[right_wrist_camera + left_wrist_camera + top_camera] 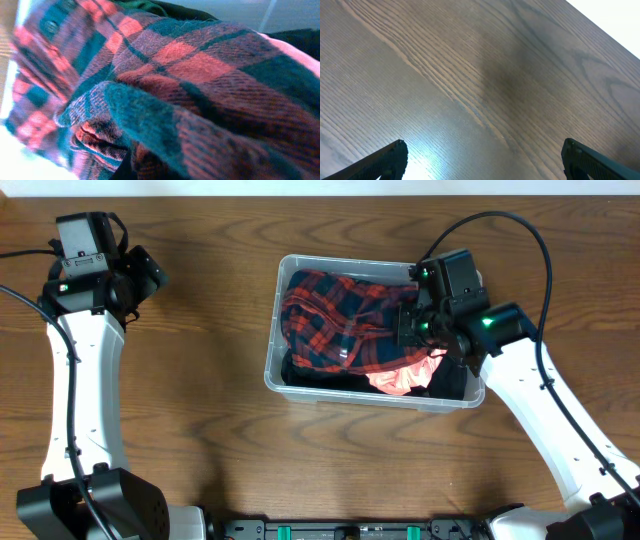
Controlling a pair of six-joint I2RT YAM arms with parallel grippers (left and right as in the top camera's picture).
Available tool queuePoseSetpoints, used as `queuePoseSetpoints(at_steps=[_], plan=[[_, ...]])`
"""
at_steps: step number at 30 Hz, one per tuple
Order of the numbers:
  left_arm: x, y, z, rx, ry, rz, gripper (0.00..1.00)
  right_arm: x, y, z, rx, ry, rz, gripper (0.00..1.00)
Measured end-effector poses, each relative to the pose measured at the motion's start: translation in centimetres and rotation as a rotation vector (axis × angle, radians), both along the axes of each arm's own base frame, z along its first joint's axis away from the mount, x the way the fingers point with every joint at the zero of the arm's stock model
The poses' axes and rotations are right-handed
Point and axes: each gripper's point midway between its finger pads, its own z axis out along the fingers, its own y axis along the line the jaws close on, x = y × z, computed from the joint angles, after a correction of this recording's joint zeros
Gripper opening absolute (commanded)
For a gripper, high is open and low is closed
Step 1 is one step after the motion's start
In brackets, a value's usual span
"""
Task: Pack container
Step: 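Press the plaid shirt down into the container's right side with the right gripper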
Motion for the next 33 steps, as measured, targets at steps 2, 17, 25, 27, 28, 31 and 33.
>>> queuePoseSetpoints(at_steps=[2, 17, 25, 27, 28, 31, 33], plan=[[0.0, 0.0, 0.0, 0.000, 0.000, 0.000, 0.98, 0.0, -0.4, -0.3, -0.033, -0.004, 0.008, 0.01], [0.0, 0.0, 0.0, 0.000, 0.000, 0.000, 0.98, -0.1, -2.3, -1.0, -0.196, -0.030, 0.085, 0.00], [0.0, 0.0, 0.0, 0.000, 0.000, 0.000, 0.98, -0.1, -3.2, -1.1, -0.238, -0.025, 0.064, 0.01], [0.0, 0.0, 0.0, 0.000, 0.000, 0.000, 0.98, -0.2, -3.4, -1.2, -0.247, -0.020, 0.054, 0.01], [0.0, 0.0, 0.0, 0.000, 0.000, 0.000, 0.98, -0.3, -3.6, -1.3, -0.255, -0.016, 0.045, 0.01], [0.0, 0.0, 0.0, 0.000, 0.000, 0.000, 0.98, -0.2, -4.2, -1.3, -0.279, -0.018, 0.021, 0.01], [0.0, 0.0, 0.0, 0.000, 0.000, 0.000, 0.98, -0.1, -4.4, -1.3, -0.290, -0.022, 0.013, 0.01]])
